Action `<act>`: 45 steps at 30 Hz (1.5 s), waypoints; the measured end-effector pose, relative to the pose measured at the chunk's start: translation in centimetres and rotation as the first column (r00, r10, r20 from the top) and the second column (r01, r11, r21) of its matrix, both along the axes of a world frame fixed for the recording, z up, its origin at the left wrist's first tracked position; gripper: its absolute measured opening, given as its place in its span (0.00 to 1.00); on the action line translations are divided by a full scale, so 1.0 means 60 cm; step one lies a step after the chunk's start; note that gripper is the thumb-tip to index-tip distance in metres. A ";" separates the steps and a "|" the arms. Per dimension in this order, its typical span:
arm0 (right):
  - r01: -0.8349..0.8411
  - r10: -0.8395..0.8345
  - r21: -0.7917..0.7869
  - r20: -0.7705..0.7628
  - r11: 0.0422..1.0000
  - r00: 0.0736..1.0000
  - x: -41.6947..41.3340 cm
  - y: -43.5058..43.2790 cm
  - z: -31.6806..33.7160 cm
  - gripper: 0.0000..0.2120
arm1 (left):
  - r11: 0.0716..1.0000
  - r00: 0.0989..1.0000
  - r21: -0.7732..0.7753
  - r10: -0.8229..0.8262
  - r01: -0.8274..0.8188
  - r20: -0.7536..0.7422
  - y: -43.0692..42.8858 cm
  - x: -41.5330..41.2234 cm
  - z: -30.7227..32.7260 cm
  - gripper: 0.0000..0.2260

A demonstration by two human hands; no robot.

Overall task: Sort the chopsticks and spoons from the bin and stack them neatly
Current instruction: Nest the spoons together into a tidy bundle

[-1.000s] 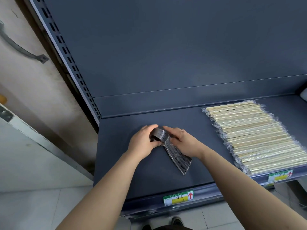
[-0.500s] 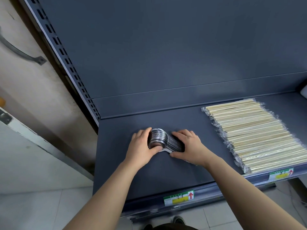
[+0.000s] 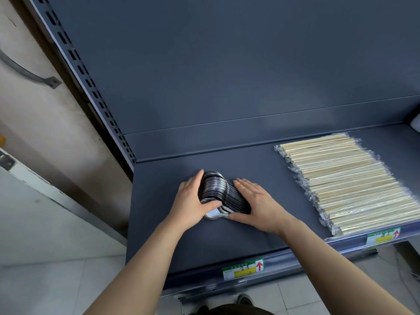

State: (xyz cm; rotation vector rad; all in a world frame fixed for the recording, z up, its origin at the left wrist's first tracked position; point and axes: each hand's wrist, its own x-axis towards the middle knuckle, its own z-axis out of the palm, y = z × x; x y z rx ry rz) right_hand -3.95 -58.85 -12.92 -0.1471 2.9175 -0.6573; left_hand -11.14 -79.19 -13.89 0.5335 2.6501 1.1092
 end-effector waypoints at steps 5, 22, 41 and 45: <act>0.038 -0.038 0.018 -0.001 0.999 0.999 0.021 -0.016 0.000 0.46 | 1.000 0.998 -0.008 -0.025 0.024 -0.058 0.006 -0.008 -0.003 0.42; 0.276 -0.258 0.048 -0.238 0.960 0.936 0.111 -0.051 -0.007 0.28 | 0.886 0.888 -0.097 -0.441 0.454 0.129 0.043 -0.052 0.026 0.35; 0.085 -0.079 -0.060 0.085 0.995 0.993 0.102 -0.025 0.010 0.69 | 0.976 0.978 0.071 -0.204 0.206 -0.035 -0.003 -0.004 -0.014 0.32; 0.108 -0.101 -0.098 0.074 0.989 0.992 0.102 -0.034 0.009 0.69 | 0.974 0.982 0.144 -0.183 0.177 0.034 0.011 0.000 -0.002 0.30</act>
